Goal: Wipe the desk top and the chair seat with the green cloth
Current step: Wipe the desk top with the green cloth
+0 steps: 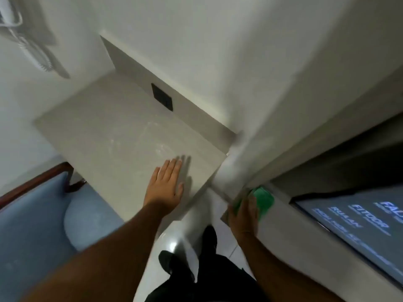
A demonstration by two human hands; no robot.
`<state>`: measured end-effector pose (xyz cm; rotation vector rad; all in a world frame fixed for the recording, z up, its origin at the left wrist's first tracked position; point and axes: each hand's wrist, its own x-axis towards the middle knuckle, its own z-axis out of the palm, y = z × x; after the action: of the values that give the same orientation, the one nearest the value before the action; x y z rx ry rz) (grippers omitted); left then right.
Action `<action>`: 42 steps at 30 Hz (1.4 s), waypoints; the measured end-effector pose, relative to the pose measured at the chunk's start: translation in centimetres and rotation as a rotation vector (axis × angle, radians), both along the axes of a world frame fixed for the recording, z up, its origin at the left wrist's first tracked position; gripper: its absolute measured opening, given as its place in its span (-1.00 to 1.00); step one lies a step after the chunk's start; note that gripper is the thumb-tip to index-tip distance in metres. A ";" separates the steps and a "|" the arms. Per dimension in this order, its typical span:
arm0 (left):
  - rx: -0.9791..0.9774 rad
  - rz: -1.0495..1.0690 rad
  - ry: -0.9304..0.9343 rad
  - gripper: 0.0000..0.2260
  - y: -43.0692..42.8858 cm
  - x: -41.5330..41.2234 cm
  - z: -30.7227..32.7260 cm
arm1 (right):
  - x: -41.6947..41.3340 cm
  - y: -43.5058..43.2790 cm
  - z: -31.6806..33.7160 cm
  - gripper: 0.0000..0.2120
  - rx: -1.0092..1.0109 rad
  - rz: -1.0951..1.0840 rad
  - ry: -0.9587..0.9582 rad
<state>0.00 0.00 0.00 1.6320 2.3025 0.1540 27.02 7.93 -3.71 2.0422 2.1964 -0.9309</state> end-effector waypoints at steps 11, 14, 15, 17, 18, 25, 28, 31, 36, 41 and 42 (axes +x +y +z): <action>-0.116 0.122 0.023 -0.33 -6.2 1.5 -3.3 | 0.5 1.0 -3.7 0.14 -0.061 -0.344 -0.117; -0.152 0.214 0.038 -0.34 -8.1 0.9 -3.8 | 0.1 0.9 -4.5 0.12 -0.070 -0.333 -0.111; -0.169 0.272 0.033 -0.34 -8.6 0.8 -4.1 | -0.1 1.0 -4.7 0.08 -0.068 -0.308 -0.120; -0.193 0.396 0.003 -0.34 -9.2 0.8 -4.4 | -0.2 1.1 -5.0 -0.06 -0.070 -0.245 -0.134; -0.194 0.446 -0.016 -0.34 -9.5 0.9 -4.5 | -0.1 1.2 -5.2 -0.15 -0.074 -0.220 -0.130; -0.155 0.604 -0.053 -0.36 -10.5 1.1 -4.8 | 2.3 0.1 -6.8 -0.38 0.001 -0.214 0.159; -0.169 0.665 -0.068 -0.36 -11.1 1.1 -5.3 | 1.1 -1.4 -5.9 -0.40 -0.097 -0.338 0.316; -0.190 0.742 -0.086 -0.36 -11.4 1.5 -5.9 | -2.3 -2.4 -4.7 -0.46 -0.019 -0.216 0.427; -0.129 0.814 -0.111 -0.35 -11.1 2.2 -6.8 | -10.7 -3.9 -4.2 -0.37 -0.066 0.390 0.536; -0.067 0.820 -0.130 -0.33 -11.5 2.7 -7.8 | -18.0 -7.0 -6.4 -0.30 -0.046 1.196 0.216; -0.060 0.847 -0.140 -0.32 -11.7 2.6 -8.1 | -18.8 -7.6 -6.9 -0.27 0.016 1.307 0.136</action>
<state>2.63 -11.66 -8.08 0.5044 2.6852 0.3619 8.24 0.35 -10.60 0.2076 2.7608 -0.7843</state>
